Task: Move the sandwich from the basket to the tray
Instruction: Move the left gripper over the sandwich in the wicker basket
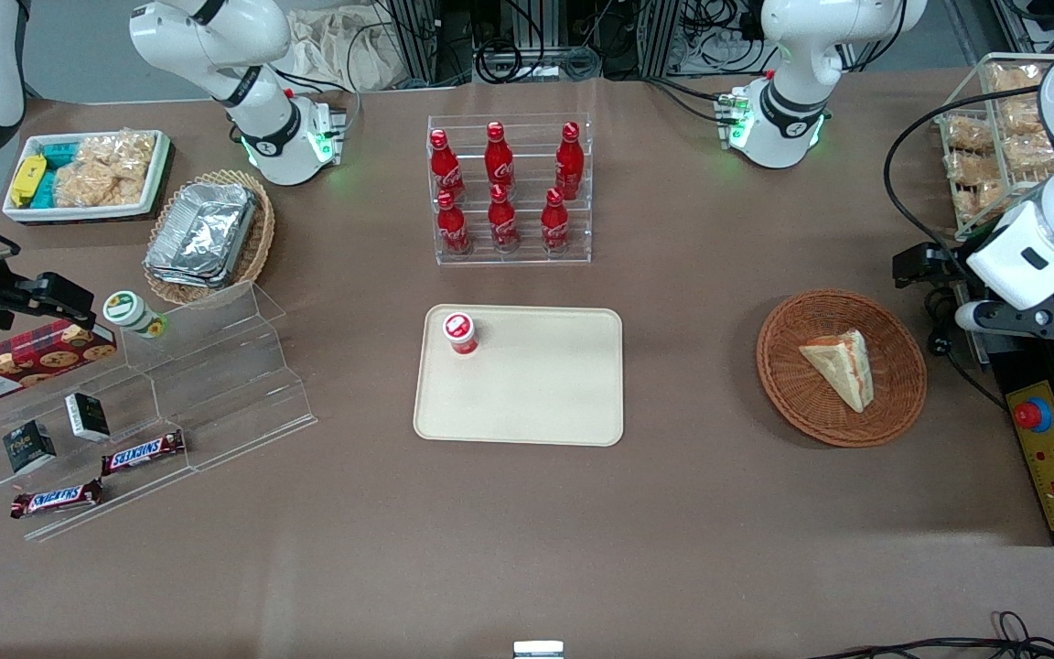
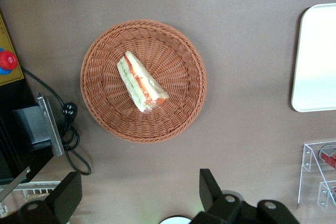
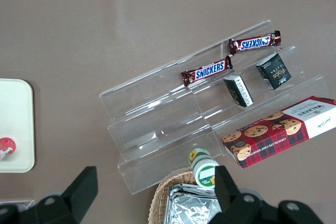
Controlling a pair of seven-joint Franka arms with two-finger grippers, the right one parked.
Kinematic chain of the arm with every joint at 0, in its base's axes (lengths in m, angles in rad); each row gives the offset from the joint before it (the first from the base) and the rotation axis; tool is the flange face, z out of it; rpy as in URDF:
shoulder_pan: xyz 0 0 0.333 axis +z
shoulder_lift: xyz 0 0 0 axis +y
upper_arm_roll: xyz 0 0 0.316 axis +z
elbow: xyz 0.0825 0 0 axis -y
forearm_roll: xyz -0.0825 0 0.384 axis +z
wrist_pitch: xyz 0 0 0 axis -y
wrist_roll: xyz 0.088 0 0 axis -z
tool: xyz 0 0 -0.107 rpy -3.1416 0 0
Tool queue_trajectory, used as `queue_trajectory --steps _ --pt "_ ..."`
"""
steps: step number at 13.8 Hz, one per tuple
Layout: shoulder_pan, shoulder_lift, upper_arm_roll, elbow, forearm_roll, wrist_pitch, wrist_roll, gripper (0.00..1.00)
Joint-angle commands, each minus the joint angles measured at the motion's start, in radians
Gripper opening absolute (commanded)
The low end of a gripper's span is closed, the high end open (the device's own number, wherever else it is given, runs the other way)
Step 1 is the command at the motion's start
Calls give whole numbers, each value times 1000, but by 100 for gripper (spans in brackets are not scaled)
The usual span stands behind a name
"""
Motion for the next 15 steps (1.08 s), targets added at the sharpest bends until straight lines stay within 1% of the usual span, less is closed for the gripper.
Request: queue_trajectory --steps 1,4,5,7,8,11,12,15 --pt "1 20 2 27 18 -38 -21 100" --pt "4 67 2 71 19 -38 -22 100" --pt "4 78 4 64 18 -41 -54 100" --pt "5 77 4 -8 22 -23 -231 100" --pt "7 69 5 -51 22 33 -258 100" --pt "10 17 10 -245 24 243 -329 100" --pt "16 18 19 -298 25 317 -365 100" --pt "18 44 47 -448 48 578 -545 100"
